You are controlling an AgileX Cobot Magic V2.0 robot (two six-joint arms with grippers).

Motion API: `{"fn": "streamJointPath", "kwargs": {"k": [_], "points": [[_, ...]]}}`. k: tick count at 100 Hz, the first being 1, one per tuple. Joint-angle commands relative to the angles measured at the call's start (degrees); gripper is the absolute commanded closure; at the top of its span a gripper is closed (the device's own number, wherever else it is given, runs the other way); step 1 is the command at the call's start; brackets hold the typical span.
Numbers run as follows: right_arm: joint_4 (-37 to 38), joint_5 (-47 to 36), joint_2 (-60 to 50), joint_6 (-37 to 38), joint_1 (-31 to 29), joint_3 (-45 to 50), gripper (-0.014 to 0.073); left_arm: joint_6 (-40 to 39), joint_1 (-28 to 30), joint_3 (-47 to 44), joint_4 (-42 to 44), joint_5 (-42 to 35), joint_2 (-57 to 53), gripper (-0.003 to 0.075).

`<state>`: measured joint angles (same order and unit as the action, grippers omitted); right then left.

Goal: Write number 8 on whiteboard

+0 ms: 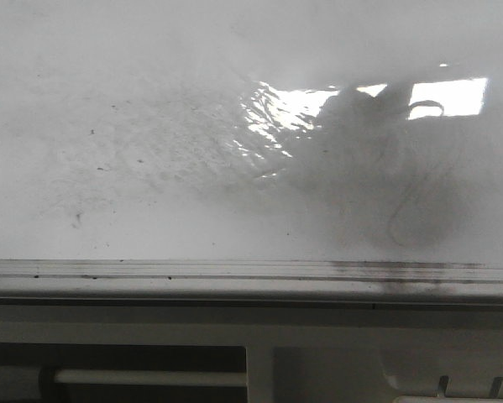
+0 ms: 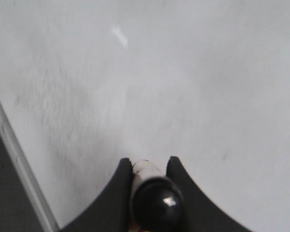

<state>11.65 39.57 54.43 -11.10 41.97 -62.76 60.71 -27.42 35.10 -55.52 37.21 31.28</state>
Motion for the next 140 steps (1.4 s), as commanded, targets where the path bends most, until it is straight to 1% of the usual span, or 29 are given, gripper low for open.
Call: {"fn": "streamJointPath", "kwargs": {"k": [1, 5, 9, 17, 19, 24, 28, 49, 68, 85, 99, 106, 114, 122, 140], "points": [[3.02, -16.66, -3.45, 4.59, 0.22, 2.64, 0.0629, -4.46, 2.03, -1.14, -2.45, -4.52, -3.41, 0.0414], [4.75, -22.43, -3.99, 4.59, 0.22, 5.41, 0.0629, -5.49, 2.62, -2.18, -2.69, -4.77, -4.5, 0.0444], [6.53, -24.5, -4.08, 4.59, 0.07, 7.47, 0.0629, -6.11, 3.11, -2.91, -2.98, -4.77, -5.17, 0.0488], [9.44, -24.43, -4.21, 4.59, -0.23, 11.37, 0.0629, -6.37, 3.34, -4.16, -3.99, -4.77, -6.0, 0.0598], [9.76, -24.32, -3.95, 4.59, -0.46, 11.97, 0.0629, -6.37, 3.34, -4.28, -3.99, -4.77, -6.11, 0.0618], [9.82, -24.87, -3.76, 4.59, -0.93, 14.01, 0.0629, -6.37, 3.34, -4.51, -4.33, -4.67, -6.11, 0.07], [9.82, -25.87, -3.76, 4.59, -1.58, 15.0, 0.0629, -6.37, 3.34, -4.51, -4.59, -4.67, -6.11, 0.0742], [9.82, -29.05, -3.25, 4.59, -5.51, 16.14, 0.0629, -6.37, 3.34, -4.51, -5.07, -4.92, -6.11, 0.0741], [9.71, -29.15, -1.37, 4.59, -8.38, 16.14, 0.0629, -6.37, 3.34, -4.51, -5.07, -4.92, -6.11, 0.0741], [9.32, -29.5, 1.3, 4.59, -8.64, 16.14, 0.063, -6.37, 3.34, -4.51, -5.07, -4.92, -6.11, 0.0741], [4.81, -29.5, 3.27, 4.59, -8.38, 16.14, 0.0638, -6.37, 3.34, -4.51, -5.07, -4.92, -6.11, 0.0741], [4.4, -29.09, 3.61, 4.59, -7.26, 16.14, 0.0638, -6.37, 3.34, -4.51, -5.07, -4.92, -6.11, 0.0741], [4.69, -27.38, 3.51, 4.59, -5.58, 16.14, 0.0638, -6.37, 3.34, -4.51, -5.15, -4.92, -6.11, 0.0741], [5.57, -24.4, 3.06, 4.59, -5.22, 16.14, 0.0637, -6.37, 3.34, -4.51, -5.52, -4.92, -6.11, 0.0741], [5.57, -16.16, -1.04, 4.59, -9.12, 16.14, 0.0637, -6.37, 3.34, -4.51, -6.51, -4.71, -6.11, 0.0741]]}}
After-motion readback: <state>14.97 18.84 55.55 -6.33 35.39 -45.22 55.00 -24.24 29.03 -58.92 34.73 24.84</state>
